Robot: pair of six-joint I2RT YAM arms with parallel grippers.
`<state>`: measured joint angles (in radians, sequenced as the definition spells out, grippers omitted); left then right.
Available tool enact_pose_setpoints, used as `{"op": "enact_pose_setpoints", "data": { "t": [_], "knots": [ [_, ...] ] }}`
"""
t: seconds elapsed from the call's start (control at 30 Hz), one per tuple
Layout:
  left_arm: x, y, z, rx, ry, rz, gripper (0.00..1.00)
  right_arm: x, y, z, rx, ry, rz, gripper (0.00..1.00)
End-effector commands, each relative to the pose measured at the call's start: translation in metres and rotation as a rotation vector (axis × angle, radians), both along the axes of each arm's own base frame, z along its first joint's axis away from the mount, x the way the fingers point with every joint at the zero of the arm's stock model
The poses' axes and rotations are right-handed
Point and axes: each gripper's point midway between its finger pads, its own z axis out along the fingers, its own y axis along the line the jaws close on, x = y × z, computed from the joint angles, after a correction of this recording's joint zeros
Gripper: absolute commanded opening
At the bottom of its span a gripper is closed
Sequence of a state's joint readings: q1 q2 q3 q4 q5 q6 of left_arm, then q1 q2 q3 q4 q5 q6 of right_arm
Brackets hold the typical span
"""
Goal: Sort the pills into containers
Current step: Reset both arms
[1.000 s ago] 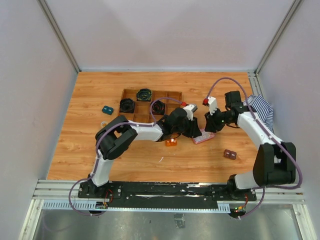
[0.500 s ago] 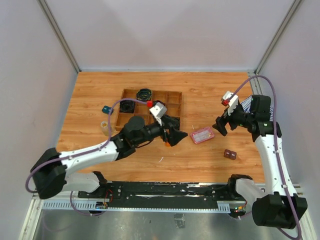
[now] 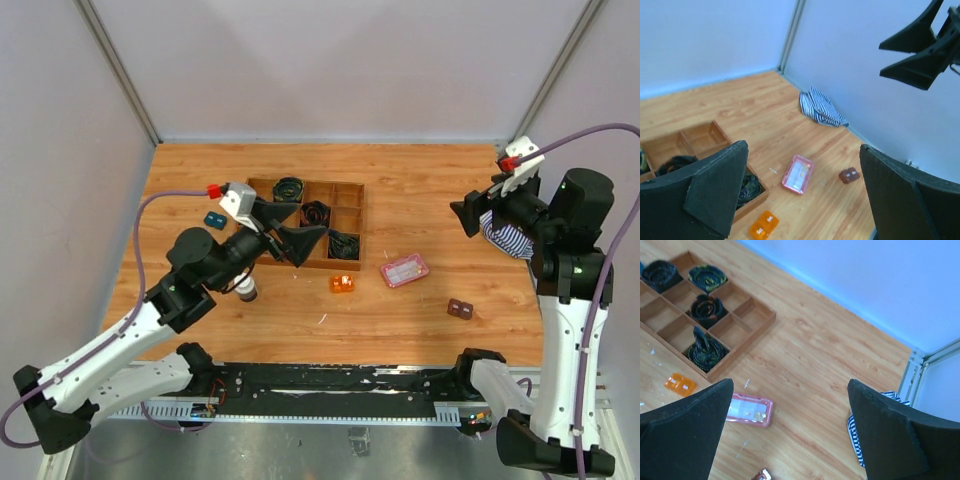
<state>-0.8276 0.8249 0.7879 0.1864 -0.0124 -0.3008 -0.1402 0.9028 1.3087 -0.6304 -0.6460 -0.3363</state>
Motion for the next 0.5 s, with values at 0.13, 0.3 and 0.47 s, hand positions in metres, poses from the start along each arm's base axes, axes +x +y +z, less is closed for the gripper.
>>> {"op": "enact_pose_setpoints", "data": {
  "t": [0.13, 0.3, 0.47],
  "knots": [
    [-0.015, 0.039, 0.054, -0.027, -0.052, 0.085, 0.99, -0.033, 0.010, 0.050, 0.066, -0.046, 0.014, 0.98],
    [-0.029, 0.050, 0.084, -0.060, -0.094, 0.068, 0.99, -0.045, 0.017, 0.068, 0.105, -0.057, 0.027, 0.98],
    [-0.042, 0.051, 0.103, -0.088, -0.118, 0.020, 0.99, -0.055, 0.022, 0.083, 0.141, -0.063, 0.033, 0.98]
  ]
}}
